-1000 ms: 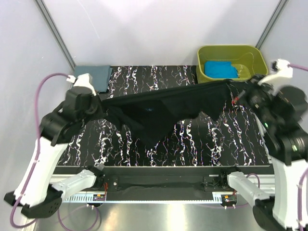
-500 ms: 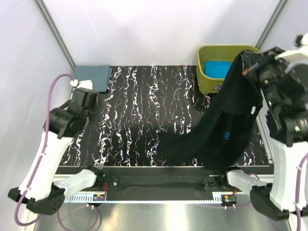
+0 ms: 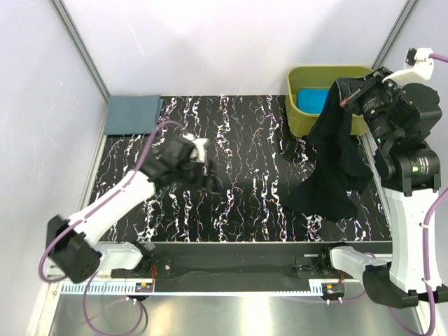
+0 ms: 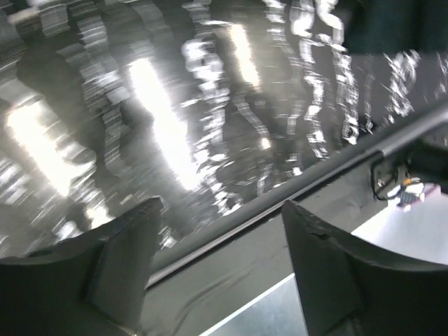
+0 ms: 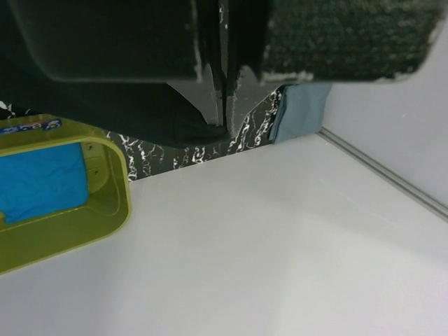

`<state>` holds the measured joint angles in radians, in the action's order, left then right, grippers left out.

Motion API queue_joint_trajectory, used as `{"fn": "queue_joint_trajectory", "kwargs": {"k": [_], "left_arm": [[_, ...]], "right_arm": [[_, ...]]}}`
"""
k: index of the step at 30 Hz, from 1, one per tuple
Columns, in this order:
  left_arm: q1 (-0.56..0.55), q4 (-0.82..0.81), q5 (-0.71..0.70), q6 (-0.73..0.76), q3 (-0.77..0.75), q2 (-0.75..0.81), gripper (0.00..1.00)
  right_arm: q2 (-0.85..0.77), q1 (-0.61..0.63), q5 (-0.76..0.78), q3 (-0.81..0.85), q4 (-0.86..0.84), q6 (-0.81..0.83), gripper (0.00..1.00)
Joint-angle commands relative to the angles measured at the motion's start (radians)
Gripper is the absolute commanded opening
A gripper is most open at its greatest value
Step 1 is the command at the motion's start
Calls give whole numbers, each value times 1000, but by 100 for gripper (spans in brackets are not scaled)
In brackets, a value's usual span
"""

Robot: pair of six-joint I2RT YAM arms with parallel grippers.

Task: Fold and stack the t-shirts
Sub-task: Flatten the tshirt out

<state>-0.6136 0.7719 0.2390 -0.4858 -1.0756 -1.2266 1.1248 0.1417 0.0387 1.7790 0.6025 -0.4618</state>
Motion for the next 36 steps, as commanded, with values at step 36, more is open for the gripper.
{"fn": "queue_joint_trajectory", "kwargs": {"k": [36], "left_arm": [[-638,-787,-785,13,-667,-741,86]], "right_arm": [[-46,-4,-214,91,-67,-584,0]]}}
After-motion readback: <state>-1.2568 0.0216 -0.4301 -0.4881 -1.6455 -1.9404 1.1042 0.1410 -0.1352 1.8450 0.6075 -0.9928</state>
